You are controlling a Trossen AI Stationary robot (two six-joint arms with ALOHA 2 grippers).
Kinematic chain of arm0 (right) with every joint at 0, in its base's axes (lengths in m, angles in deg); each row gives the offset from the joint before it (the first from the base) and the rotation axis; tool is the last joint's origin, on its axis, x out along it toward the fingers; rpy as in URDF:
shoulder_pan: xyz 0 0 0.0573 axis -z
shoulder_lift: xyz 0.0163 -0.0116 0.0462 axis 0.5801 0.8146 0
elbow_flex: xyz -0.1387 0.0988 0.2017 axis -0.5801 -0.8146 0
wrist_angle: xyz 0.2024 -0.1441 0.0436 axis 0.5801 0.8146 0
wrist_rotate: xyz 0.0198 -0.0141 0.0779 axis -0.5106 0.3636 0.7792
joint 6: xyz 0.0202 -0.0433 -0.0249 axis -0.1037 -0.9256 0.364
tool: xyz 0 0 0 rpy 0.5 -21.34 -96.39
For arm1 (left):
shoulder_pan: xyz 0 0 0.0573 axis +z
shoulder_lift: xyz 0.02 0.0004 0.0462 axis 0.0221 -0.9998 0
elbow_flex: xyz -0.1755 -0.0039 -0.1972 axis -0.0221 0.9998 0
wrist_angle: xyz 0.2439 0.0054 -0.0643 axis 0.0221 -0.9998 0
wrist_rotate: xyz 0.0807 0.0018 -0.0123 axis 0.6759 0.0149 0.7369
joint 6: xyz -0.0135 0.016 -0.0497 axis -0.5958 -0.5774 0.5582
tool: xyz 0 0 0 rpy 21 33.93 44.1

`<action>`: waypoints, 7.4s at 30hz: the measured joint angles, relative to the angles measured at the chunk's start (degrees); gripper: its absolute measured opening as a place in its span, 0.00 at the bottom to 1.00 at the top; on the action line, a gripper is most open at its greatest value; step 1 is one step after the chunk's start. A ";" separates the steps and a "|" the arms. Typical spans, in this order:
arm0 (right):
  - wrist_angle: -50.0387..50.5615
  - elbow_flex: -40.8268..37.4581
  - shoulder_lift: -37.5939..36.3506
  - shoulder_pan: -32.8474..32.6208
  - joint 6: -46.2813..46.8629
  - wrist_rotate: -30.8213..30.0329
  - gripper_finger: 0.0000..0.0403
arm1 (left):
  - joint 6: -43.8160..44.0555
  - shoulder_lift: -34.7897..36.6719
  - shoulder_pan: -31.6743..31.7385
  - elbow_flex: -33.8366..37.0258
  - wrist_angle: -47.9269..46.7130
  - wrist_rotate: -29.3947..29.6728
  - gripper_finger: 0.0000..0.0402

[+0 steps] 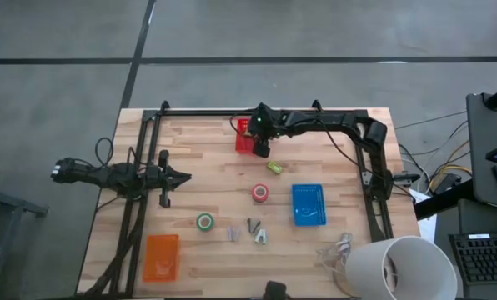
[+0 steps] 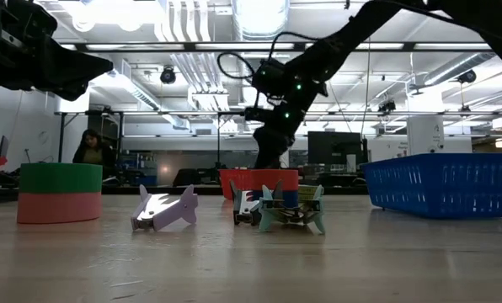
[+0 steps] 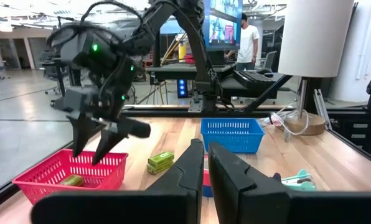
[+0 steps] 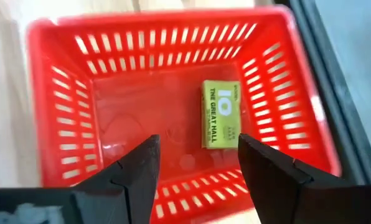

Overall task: Pick and place Stapler, Stapler remover, tape
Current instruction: Put the top green staple box into the red bin, then put the green staple box into the red bin

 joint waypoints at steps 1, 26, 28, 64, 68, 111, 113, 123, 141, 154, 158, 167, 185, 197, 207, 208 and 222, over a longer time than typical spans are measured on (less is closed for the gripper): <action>0.21 0.01 -0.71 -0.08 0.36 0.00 0.52 | 0.02 0.00 -0.02 0.00 0.00 -0.02 0.06; 6.28 -13.35 -18.02 -13.68 18.76 -2.50 0.50 | 0.00 0.00 -0.02 0.00 0.04 0.00 0.06; 5.89 -15.44 -18.29 -14.25 20.57 -2.93 0.50 | 0.01 -0.01 -0.02 -0.02 0.02 0.01 0.06; -9.03 -30.20 -17.91 -12.91 29.00 -4.83 0.65 | 0.02 0.00 0.00 0.00 0.00 0.00 0.06; -9.50 -30.24 -17.83 -12.91 28.82 -4.92 0.62 | 0.00 0.00 -0.02 0.00 0.00 0.00 0.06; -15.69 -34.22 -16.56 -12.96 30.55 -5.92 0.46 | 0.00 -0.01 -0.02 0.00 0.00 0.00 0.06; -15.74 -34.22 -16.56 -12.96 30.49 -5.92 0.45 | 0.00 -0.02 -0.02 -0.02 -0.01 -0.01 0.06; -15.89 -34.22 -16.67 -12.96 29.20 -6.03 0.36 | 0.00 0.00 -0.02 0.00 -0.01 0.00 0.06; -17.17 -33.21 -22.49 -12.55 23.70 -7.45 0.31 | 0.00 -0.02 -0.02 -0.02 0.00 0.00 0.06; -20.50 -19.43 -18.12 -8.57 4.49 -7.16 0.31 | 0.00 -0.02 -0.02 0.00 0.04 0.00 0.06; -19.80 -13.63 -14.01 -5.90 1.60 -4.89 0.31 | 0.00 -0.04 -0.01 -0.01 0.02 -0.01 0.06; -13.32 -2.60 -3.56 -0.04 -2.67 -0.87 0.30 | 0.01 -0.07 0.00 -0.02 0.02 0.00 0.06; -6.93 3.90 5.56 3.37 -2.79 1.97 0.31 | 0.01 -0.13 0.00 -0.01 0.02 0.00 0.06; -6.17 3.90 5.47 3.37 -2.28 1.66 0.46 | 0.00 -0.13 0.00 -0.02 0.02 0.00 0.06; -4.36 3.85 2.77 2.70 0.12 1.53 0.54 | 0.00 -0.13 0.00 -0.02 0.02 0.00 0.06; -3.54 3.85 2.13 2.48 0.42 1.57 0.54 | 0.00 -0.13 0.00 -0.02 0.02 0.00 0.06; 10.64 1.17 -5.91 -3.83 9.27 1.95 0.54 | 0.00 -0.18 -0.01 -0.01 0.04 -0.01 0.06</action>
